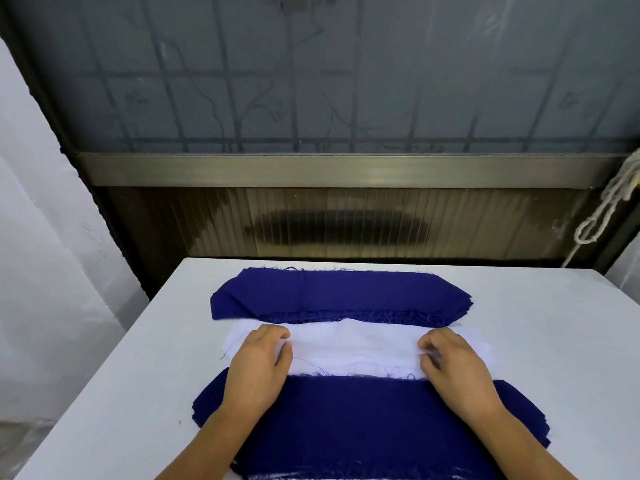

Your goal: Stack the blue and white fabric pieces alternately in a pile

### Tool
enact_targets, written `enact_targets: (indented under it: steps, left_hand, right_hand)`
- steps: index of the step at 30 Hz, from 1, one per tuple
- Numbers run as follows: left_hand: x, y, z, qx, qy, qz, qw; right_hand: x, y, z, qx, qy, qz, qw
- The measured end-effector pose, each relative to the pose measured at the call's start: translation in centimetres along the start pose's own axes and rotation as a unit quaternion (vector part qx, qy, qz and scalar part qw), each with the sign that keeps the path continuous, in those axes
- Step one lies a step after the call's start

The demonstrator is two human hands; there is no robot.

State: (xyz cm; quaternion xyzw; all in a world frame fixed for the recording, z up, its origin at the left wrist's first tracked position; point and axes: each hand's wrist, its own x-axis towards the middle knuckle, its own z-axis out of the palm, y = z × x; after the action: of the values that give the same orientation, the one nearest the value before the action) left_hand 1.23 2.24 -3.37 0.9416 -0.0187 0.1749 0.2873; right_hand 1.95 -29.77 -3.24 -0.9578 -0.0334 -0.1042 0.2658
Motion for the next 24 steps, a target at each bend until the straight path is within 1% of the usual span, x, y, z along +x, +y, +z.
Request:
enact_targets:
  steps: [4, 10, 14, 16, 18, 20, 21, 22, 24]
  left_hand:
    - [0.0, -0.1, 0.1, 0.020, 0.004, 0.001, 1.000]
    - [0.3, 0.0, 0.0, 0.028, -0.020, -0.010, 0.999]
    - [0.2, 0.6, -1.6, 0.018, -0.004, 0.011, 1.000]
    - [0.0, 1.1, -3.3, 0.010, 0.010, 0.041, 0.999]
    - [-0.5, 1.7, -5.5, 0.002, 0.006, 0.071, 0.997]
    - [-1.1, 2.0, -8.0, -0.006, -0.028, 0.097, 0.995]
    - [-1.3, 2.0, -9.0, -0.014, -0.053, 0.108, 0.993]
    - [-1.5, 1.9, -10.0, -0.018, -0.080, 0.112, 0.990]
    - [-1.6, 1.7, -11.5, -0.018, -0.150, 0.083, 0.985]
  right_hand:
    - [0.3, 0.2, 0.1, -0.012, 0.029, 0.013, 0.999]
    - [0.3, 0.0, 0.0, -0.002, 0.044, 0.011, 0.999]
    - [-0.8, -1.1, -1.6, -0.003, 0.098, -0.042, 0.994]
    - [-1.9, -1.8, -3.1, 0.010, 0.098, -0.056, 0.994]
    - [-3.3, -2.3, -5.0, 0.021, 0.081, -0.067, 0.994]
    - [-4.4, -2.7, -7.4, 0.044, 0.046, -0.076, 0.995]
    - [-4.7, -2.8, -8.7, 0.061, 0.010, -0.074, 0.995]
    - [-4.9, -2.8, -9.7, 0.081, -0.044, -0.067, 0.994]
    - [-4.8, -2.6, -11.1, 0.109, -0.161, -0.037, 0.980]
